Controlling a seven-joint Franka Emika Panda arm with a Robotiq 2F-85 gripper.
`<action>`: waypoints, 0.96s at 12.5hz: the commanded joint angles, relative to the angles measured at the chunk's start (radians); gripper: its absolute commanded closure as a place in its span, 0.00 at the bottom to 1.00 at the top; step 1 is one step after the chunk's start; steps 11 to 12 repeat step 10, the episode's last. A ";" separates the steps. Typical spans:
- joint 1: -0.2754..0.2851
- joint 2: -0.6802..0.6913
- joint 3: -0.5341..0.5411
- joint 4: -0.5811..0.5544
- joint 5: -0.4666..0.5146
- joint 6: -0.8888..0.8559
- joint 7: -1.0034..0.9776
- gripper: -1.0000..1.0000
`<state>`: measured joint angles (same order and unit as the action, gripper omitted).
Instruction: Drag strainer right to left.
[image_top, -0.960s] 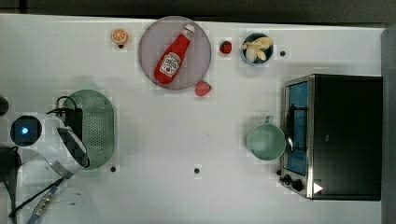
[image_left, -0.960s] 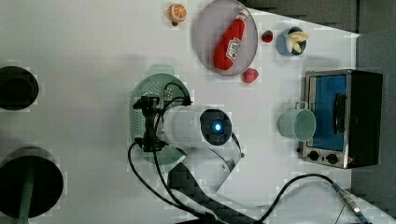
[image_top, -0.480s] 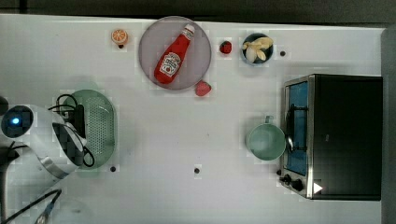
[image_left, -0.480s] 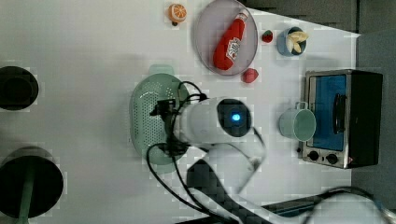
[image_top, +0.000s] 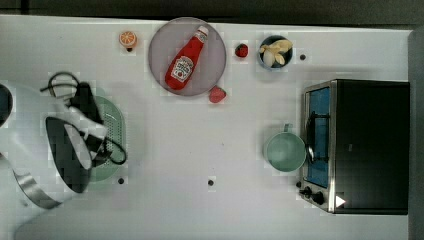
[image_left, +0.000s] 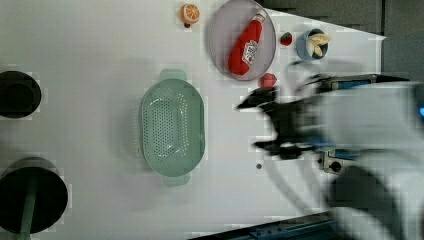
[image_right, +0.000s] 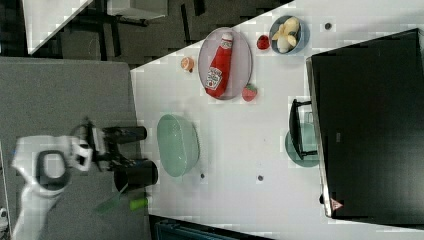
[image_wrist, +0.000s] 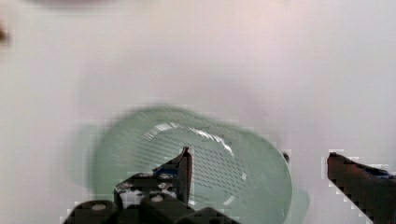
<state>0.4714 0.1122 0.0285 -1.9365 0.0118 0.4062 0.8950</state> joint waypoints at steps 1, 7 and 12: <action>-0.081 -0.138 -0.126 0.002 -0.014 -0.094 -0.291 0.00; -0.120 -0.309 -0.398 0.004 -0.045 -0.223 -0.632 0.00; -0.120 -0.343 -0.453 0.004 -0.095 -0.249 -0.795 0.00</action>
